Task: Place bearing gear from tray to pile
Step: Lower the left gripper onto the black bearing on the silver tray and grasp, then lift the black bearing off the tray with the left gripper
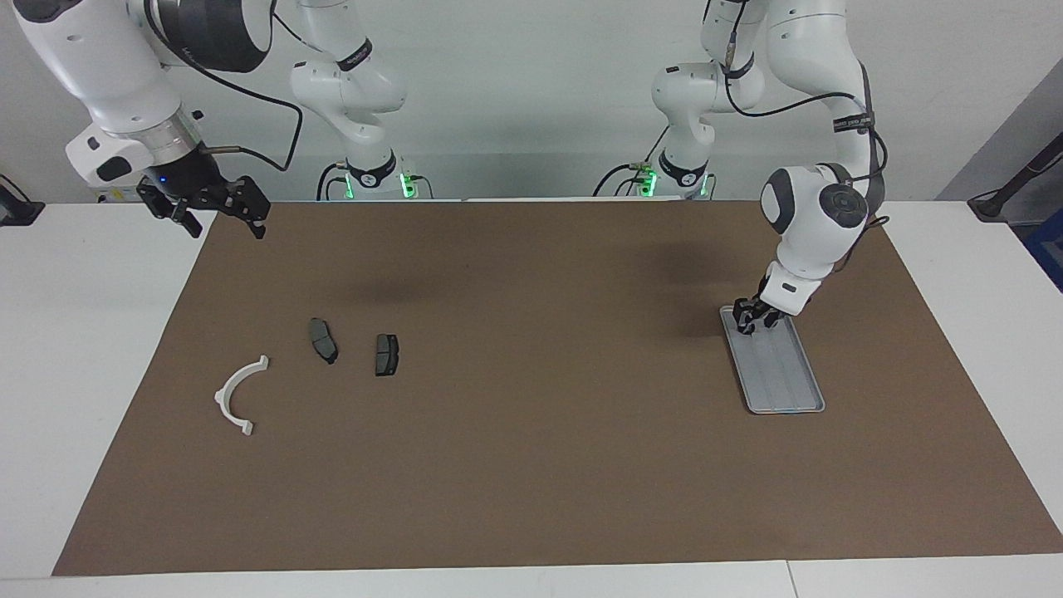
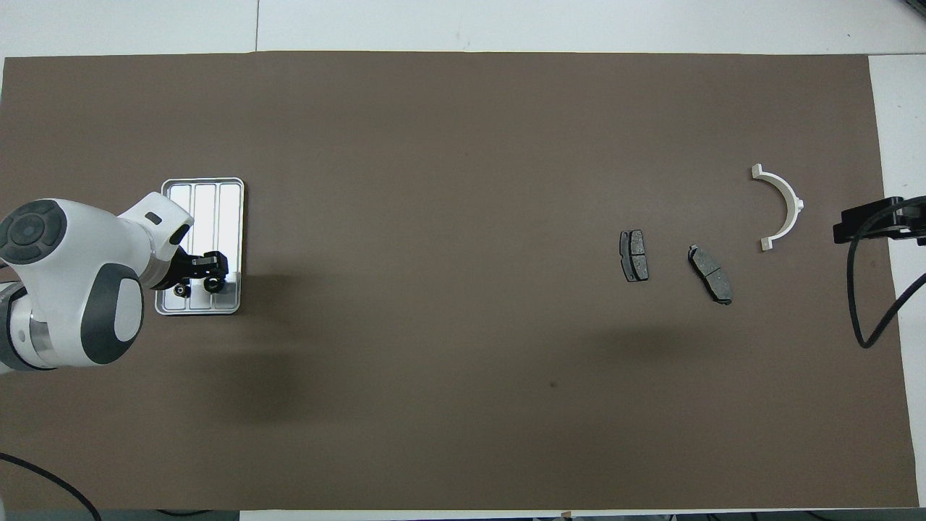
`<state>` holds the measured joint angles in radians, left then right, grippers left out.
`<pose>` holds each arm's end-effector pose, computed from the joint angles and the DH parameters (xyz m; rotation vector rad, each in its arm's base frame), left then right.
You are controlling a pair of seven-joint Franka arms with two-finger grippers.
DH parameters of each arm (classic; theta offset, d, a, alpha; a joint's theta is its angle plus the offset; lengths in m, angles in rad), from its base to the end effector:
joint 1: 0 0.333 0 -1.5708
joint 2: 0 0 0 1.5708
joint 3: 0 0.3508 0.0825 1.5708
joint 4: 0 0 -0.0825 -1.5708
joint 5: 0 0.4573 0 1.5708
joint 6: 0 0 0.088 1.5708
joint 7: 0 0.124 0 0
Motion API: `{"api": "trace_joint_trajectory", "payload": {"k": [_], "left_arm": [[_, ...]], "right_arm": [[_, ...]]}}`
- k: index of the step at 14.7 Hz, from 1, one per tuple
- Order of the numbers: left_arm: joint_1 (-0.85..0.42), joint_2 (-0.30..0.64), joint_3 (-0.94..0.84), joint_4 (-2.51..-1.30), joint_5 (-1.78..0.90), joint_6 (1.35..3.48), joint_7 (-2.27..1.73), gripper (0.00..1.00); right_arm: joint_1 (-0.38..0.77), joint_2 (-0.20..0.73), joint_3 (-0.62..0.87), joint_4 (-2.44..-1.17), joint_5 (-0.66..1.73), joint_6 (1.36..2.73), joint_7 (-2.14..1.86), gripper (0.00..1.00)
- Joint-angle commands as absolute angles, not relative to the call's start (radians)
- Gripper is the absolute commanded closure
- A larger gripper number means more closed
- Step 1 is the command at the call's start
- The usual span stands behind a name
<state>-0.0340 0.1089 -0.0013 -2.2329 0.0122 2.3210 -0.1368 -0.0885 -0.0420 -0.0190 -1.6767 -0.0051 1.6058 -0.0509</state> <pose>0.5907 -0.0205 0.2875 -3.1276 -0.1457 0.0313 0.6101 -0.0667 0.6136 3.1380 -0.0884 -0.0458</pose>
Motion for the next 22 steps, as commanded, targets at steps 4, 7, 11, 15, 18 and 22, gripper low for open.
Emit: {"api": "trace_joint_trajectory", "payload": {"k": [4, 7, 11, 15, 18, 22], "left_arm": [[-0.041, 0.109, 0.002, -2.267, 0.021, 2.362, -0.147, 0.35], [-0.041, 0.109, 0.002, -2.276, 0.021, 2.364, -0.147, 0.35], [-0.041, 0.107, 0.002, -2.281, 0.021, 2.364, -0.15, 0.35], [-0.041, 0.109, 0.002, -2.289, 0.021, 2.376, -0.15, 0.35], [-0.041, 0.109, 0.002, -2.296, 0.021, 2.381, -0.15, 0.35], [-0.043, 0.109, 0.002, -2.298, 0.021, 2.381, -0.152, 0.35]], "right_arm": [[-0.112, -0.057, -0.011, -1.712, 0.015, 1.654, -0.095, 0.0], [-0.114, -0.06, -0.012, -1.718, 0.014, 1.658, -0.101, 0.0], [-0.114, -0.063, -0.011, -1.735, 0.014, 1.664, -0.1, 0.0], [-0.114, -0.063, -0.012, -1.736, 0.014, 1.663, -0.098, 0.0], [-0.114, -0.064, -0.012, -1.74, 0.014, 1.664, -0.098, 0.0], [-0.115, -0.064, -0.012, -1.74, 0.014, 1.663, -0.1, 0.0]]}}
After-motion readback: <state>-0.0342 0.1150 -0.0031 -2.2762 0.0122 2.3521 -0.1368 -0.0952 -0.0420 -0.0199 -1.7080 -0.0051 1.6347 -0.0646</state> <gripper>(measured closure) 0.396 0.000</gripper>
